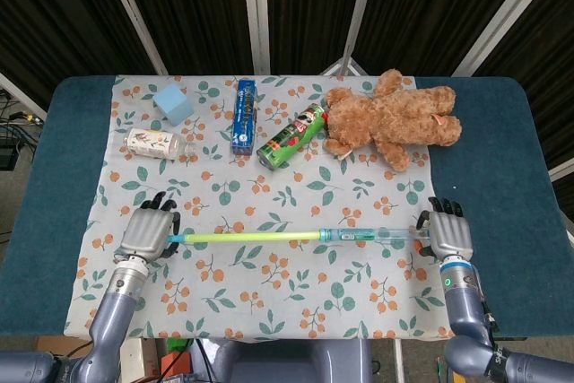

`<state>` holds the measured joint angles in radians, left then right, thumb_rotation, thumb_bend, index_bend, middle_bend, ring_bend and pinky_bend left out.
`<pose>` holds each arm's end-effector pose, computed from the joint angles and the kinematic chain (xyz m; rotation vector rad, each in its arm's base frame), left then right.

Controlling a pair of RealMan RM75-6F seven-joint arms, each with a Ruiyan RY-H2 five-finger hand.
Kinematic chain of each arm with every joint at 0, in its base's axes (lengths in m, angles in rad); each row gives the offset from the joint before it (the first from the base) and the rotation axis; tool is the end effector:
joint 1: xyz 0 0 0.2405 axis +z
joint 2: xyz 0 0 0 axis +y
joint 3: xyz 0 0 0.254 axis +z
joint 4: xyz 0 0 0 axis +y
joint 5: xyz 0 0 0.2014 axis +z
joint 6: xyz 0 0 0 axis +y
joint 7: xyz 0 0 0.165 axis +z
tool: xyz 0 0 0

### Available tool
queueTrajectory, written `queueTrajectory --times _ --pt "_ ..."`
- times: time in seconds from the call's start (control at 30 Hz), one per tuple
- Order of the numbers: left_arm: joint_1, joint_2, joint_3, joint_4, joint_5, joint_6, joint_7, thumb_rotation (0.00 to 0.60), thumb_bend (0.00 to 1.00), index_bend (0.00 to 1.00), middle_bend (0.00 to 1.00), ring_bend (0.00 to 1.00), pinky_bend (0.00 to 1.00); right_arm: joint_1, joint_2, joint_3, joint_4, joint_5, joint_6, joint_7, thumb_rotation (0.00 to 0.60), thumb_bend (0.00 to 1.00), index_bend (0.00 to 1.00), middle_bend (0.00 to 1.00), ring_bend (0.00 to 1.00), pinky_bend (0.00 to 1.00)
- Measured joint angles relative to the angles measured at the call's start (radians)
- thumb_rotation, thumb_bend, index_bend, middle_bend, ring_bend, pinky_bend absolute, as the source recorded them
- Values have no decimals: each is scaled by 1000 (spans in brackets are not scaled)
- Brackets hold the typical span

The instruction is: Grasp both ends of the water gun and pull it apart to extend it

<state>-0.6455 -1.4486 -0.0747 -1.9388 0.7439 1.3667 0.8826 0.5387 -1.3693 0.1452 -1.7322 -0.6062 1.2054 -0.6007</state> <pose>-0.1696 0.2888 0.0236 -1.6893 -0.9480 -0.5530 -0.2634 -0.3054 0.0516 1.3907 -1.2155 0.4895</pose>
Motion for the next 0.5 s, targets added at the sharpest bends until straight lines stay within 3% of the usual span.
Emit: queueTrajectory --times 0.17,0.27,0.3,0.37,0.43,0.5 --pt "4 14 4 5 5 -10 -12 600 456 676 220 81 216 0 1 -2 -1 -1 -1 -1 600 389 764 128 0 0" --pt "5 18 5 7 8 -20 -22 600 416 571 186 79 196 0 1 -5 -4 -4 -5 -2 600 388 713 128 0 0" --pt "5 19 6 7 8 -24 -23 600 389 527 168 75 189 0 2 -8 -5 -5 -7 -4 600 388 596 114 0 0" --pt "4 22 10 6 9 -33 -23 600 290 385 106 50 162 1 4 -13 -8 -5 -16 -7 600 389 226 39 0 0" --pt "3 23 13 5 10 -39 -23 600 197 237 59 26 143 3 10 -19 -15 -5 -33 -8 600 389 37 0 0 0" --pt "3 24 15 3 12 -43 -27 600 147 159 49 22 138 5 16 -24 -20 -13 -44 -6 600 389 0 0 0 0"
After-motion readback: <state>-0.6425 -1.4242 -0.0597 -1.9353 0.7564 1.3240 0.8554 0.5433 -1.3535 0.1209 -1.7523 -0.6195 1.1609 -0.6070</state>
